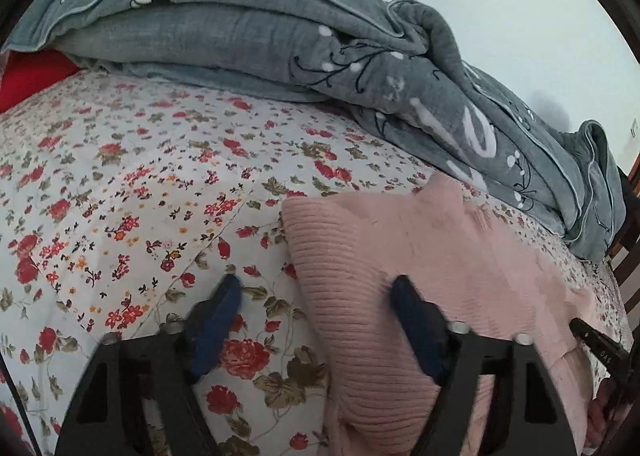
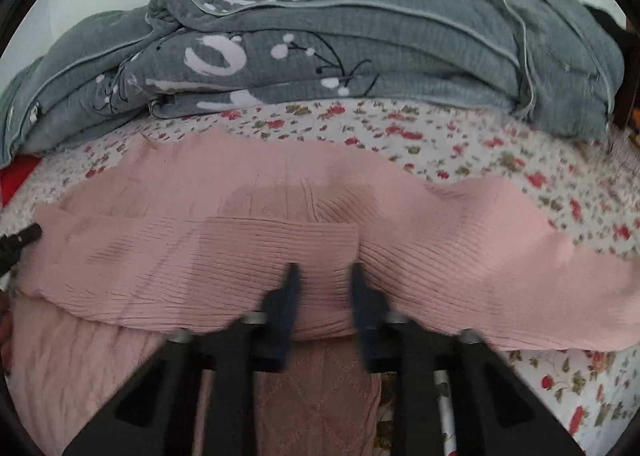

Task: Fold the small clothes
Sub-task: 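Fold the held sleeve across the sweater body and release with the left gripper, then move the right gripper to the other sleeve cuff near the phone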

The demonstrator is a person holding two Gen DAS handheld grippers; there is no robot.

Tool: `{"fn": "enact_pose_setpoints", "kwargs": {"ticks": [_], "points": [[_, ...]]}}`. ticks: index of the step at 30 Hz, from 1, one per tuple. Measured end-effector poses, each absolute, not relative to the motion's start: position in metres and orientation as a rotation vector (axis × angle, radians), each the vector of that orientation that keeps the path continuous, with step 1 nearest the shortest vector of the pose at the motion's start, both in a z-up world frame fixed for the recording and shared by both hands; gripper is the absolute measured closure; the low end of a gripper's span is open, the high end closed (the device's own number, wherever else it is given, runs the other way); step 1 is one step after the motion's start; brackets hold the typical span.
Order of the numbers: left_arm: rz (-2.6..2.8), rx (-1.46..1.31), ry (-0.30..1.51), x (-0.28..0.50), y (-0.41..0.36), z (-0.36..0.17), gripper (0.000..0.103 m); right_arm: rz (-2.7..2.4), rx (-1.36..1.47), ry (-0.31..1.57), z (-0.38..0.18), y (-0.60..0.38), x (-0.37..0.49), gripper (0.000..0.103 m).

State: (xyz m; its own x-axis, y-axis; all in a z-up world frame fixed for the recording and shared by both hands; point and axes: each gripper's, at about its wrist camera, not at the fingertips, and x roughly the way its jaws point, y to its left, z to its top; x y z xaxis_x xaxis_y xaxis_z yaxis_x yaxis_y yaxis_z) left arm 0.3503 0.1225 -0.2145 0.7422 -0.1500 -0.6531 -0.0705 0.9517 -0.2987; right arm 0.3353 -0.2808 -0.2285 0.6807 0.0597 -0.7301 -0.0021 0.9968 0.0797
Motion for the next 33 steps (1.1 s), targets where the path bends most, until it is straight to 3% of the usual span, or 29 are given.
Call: {"fn": "enact_pose_setpoints", "kwargs": {"ticks": [2,7,14,15,17,22,24,26,31,33], "points": [[-0.108,-0.316,0.716,0.349,0.120,-0.213,0.092,0.072,0.123,0.784,-0.225,-0.289,0.330,0.099],[-0.162,-0.358,0.644,0.338,0.126,-0.205,0.092,0.111,0.201,0.652,-0.210,-0.307,0.310,0.099],[-0.085,-0.344,0.619,0.331,0.125,-0.201,0.085,0.065,0.204,0.692,-0.214,-0.307,0.319,0.100],[-0.080,-0.340,0.608,0.329,0.125,-0.200,0.082,0.060,0.210,0.708,-0.216,-0.308,0.321,0.099],[-0.091,-0.332,0.575,0.323,0.125,-0.195,0.061,0.056,0.219,0.736,-0.220,-0.310,0.323,0.099],[-0.194,-0.330,0.556,0.320,0.119,-0.192,0.059,0.065,0.226,0.796,-0.227,-0.310,0.328,0.096],[-0.200,-0.294,0.606,0.326,0.110,-0.196,0.059,0.073,0.238,0.795,-0.226,-0.312,0.326,0.086],[-0.168,-0.246,0.654,0.332,0.101,-0.200,0.059,0.070,0.249,0.811,-0.224,-0.315,0.323,0.067],[-0.146,-0.211,0.726,0.338,0.094,-0.208,0.058,-0.047,0.204,0.726,-0.205,-0.334,0.288,0.045],[-0.152,-0.214,0.723,0.335,0.095,-0.207,0.055,-0.109,0.181,0.681,-0.197,-0.352,0.269,0.042]]}}
